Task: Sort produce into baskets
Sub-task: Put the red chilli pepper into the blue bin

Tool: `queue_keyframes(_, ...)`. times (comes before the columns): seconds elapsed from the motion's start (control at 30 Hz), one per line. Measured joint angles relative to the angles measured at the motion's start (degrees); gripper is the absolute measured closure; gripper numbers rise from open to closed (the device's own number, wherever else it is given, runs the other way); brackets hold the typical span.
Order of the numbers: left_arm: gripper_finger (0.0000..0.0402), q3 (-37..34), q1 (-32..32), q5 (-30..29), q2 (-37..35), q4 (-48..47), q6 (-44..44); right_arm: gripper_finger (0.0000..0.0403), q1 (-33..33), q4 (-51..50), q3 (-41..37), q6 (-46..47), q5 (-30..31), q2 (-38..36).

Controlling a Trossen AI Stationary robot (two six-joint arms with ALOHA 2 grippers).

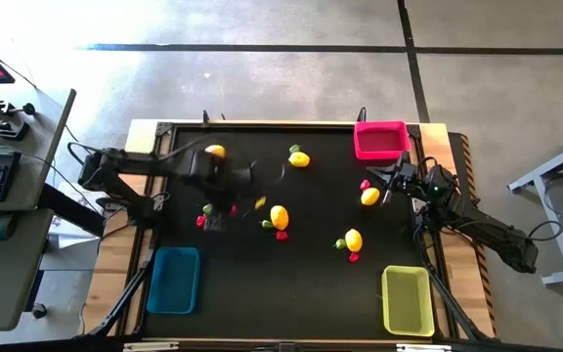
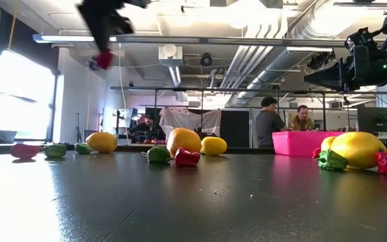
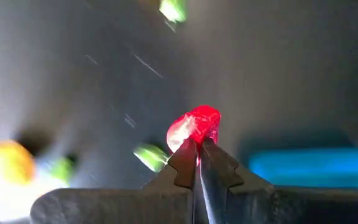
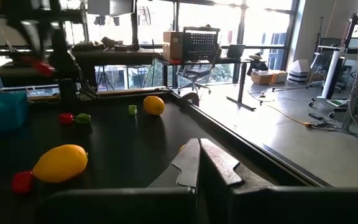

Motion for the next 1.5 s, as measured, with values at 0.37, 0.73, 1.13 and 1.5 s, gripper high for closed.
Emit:
queue_keyframes(0.37,0.0401,-1.05,-19.97,9.94,-0.07,-4.04,-25.97,0.0402,-0.02,0.02,0.0,-0.01,0.0,0.0)
queue_keyframes(0.73,0.0401,-20.46,-34.04,12.91,-7.75,8.7,-46.25,0.0402,-0.02,0.01,0.0,0.01,0.0,0.0)
queue_keyframes(1.13,0.0401,-40.77,-37.21,12.47,-13.12,20.02,-59.34,0.0402,0.01,0.0,-0.01,0.01,0.0,0.0)
queue_keyframes(1.5,0.0379,-43.06,-36.99,13.69,-12.46,26.01,-62.63,0.0402,0.0,0.0,0.0,-0.01,0.0,0.0)
